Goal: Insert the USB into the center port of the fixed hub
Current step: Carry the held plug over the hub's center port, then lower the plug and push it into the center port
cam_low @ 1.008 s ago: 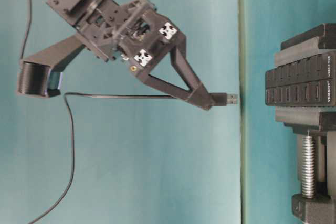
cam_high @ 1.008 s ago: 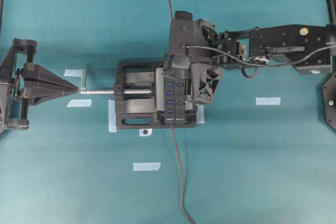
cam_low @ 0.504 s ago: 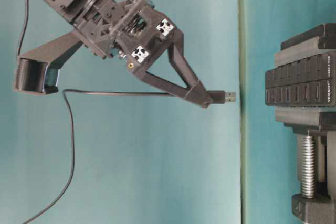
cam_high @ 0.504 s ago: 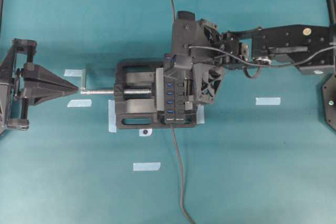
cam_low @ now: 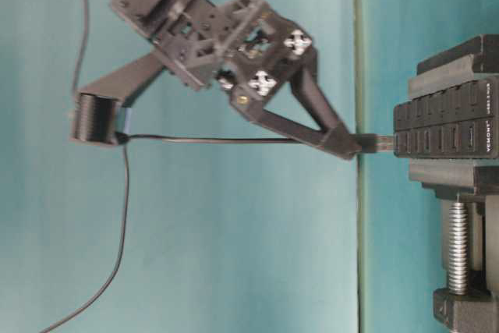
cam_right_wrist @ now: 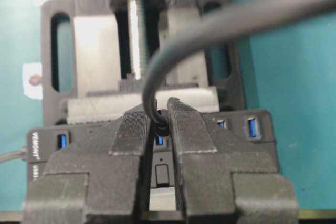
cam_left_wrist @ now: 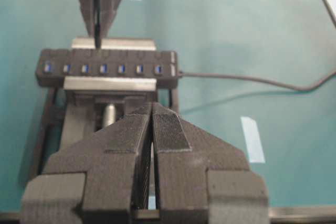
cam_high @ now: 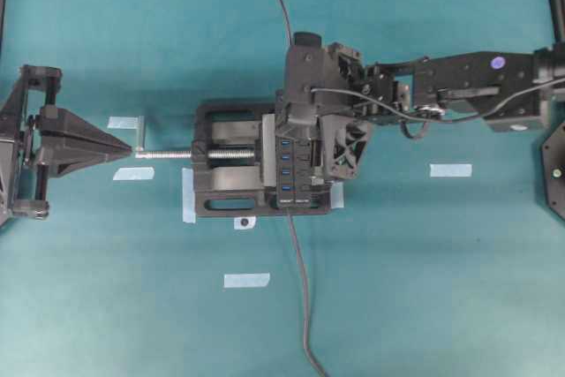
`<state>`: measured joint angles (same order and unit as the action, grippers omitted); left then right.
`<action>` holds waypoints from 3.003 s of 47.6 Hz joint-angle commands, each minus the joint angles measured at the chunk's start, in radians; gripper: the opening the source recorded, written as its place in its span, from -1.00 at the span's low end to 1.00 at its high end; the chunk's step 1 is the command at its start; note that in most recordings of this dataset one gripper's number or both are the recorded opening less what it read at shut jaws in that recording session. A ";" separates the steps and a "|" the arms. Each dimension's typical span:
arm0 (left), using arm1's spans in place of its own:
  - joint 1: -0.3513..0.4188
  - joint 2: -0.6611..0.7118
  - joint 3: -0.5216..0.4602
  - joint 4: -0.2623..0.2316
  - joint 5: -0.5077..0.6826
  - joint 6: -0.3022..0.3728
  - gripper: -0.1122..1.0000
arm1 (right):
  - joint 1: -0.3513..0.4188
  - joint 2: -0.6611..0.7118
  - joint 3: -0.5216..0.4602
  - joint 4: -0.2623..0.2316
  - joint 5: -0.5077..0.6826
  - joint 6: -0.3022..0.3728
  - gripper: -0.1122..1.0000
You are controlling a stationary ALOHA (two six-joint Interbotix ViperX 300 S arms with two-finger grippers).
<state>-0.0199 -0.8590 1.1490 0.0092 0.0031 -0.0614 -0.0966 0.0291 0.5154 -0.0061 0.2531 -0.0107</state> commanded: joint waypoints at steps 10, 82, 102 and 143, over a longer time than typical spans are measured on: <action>0.002 0.003 -0.011 0.000 -0.011 -0.002 -0.79 | 0.003 0.005 -0.008 0.000 -0.021 0.008 -0.63; 0.000 0.003 -0.011 0.000 -0.011 -0.002 -0.79 | 0.018 0.052 0.012 0.002 -0.032 0.034 -0.63; 0.000 0.003 -0.011 0.000 -0.011 -0.002 -0.79 | 0.018 0.064 0.029 0.002 -0.031 0.046 -0.63; 0.000 0.003 -0.014 0.000 -0.011 -0.002 -0.79 | 0.020 0.094 0.048 0.002 -0.005 0.058 -0.63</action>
<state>-0.0199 -0.8606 1.1490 0.0092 0.0015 -0.0629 -0.0890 0.1104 0.5538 -0.0077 0.2224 0.0414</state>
